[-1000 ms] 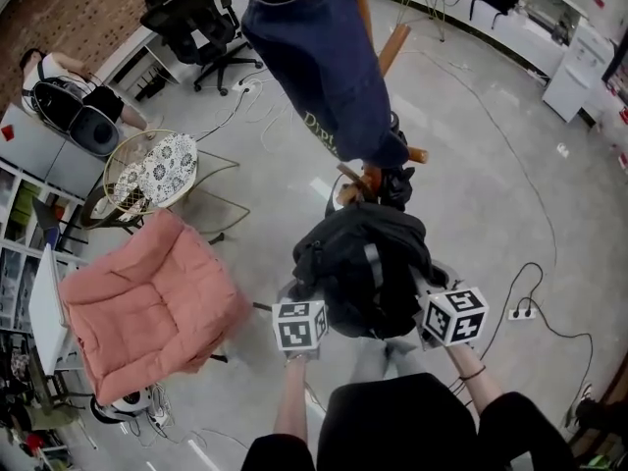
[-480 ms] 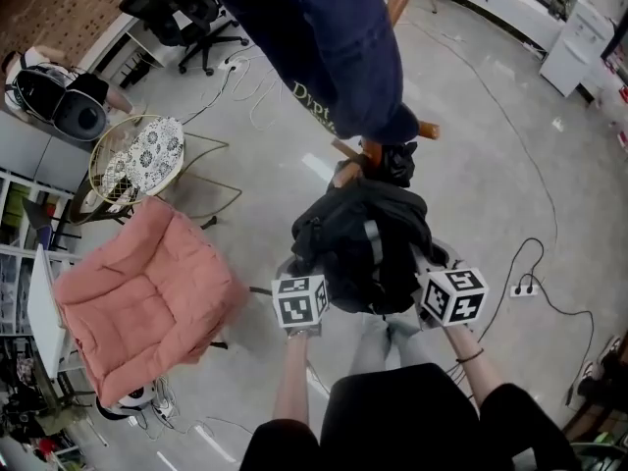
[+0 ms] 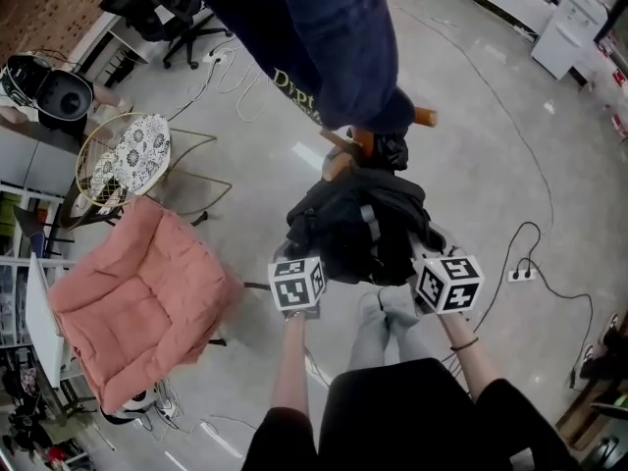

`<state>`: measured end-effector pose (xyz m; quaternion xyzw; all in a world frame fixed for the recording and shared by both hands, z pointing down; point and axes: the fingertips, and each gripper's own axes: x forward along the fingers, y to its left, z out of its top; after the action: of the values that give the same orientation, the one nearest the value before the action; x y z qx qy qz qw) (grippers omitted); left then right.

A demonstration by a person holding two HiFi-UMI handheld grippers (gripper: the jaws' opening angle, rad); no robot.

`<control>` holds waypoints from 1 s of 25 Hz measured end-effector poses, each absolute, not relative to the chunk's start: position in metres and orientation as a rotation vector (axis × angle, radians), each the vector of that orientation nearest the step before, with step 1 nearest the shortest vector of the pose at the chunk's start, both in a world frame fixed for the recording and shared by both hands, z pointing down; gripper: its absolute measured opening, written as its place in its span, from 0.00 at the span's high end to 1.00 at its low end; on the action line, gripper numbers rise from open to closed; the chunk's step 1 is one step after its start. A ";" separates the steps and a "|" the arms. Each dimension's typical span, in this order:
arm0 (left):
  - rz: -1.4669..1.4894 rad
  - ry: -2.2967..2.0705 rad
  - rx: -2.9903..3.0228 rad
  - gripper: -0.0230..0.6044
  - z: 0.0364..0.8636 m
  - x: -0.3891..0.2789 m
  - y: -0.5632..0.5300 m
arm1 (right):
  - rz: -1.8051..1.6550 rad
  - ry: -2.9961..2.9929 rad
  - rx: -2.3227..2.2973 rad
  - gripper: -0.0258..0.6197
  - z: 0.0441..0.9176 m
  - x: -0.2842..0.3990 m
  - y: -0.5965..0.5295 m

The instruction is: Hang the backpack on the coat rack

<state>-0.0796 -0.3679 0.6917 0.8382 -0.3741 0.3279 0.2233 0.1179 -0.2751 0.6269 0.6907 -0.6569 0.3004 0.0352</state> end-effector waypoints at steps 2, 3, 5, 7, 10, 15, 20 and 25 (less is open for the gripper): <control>0.898 -1.033 2.318 0.79 0.694 -0.077 -0.374 | 0.919 -2.010 2.135 0.92 0.628 0.119 -0.277; 0.894 -1.033 2.321 0.78 0.695 -0.076 -0.376 | 0.916 -2.006 2.140 0.92 0.630 0.120 -0.277; 0.883 -1.035 2.331 0.78 0.697 -0.074 -0.381 | 0.913 -1.998 2.153 0.92 0.633 0.121 -0.278; 0.865 -1.042 2.340 0.78 0.700 -0.071 -0.385 | 0.907 -1.993 2.166 0.92 0.635 0.122 -0.278; 0.824 -1.057 2.342 0.76 0.702 -0.071 -0.390 | 0.885 -1.995 2.177 0.92 0.637 0.121 -0.278; 0.763 -1.100 2.316 0.74 0.704 -0.070 -0.395 | 0.855 -1.994 2.178 0.91 0.638 0.120 -0.279; 0.773 -1.130 2.307 0.71 0.707 -0.070 -0.394 | 0.842 -1.985 2.168 0.91 0.639 0.118 -0.280; 0.771 -1.166 2.280 0.62 0.705 -0.074 -0.396 | 0.923 -1.999 2.180 0.74 0.642 0.116 -0.283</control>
<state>-0.0739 -0.3964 0.7053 0.8294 -0.4242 0.2806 0.2312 0.1155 -0.2827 0.6416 0.7033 -0.6451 0.2979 0.0215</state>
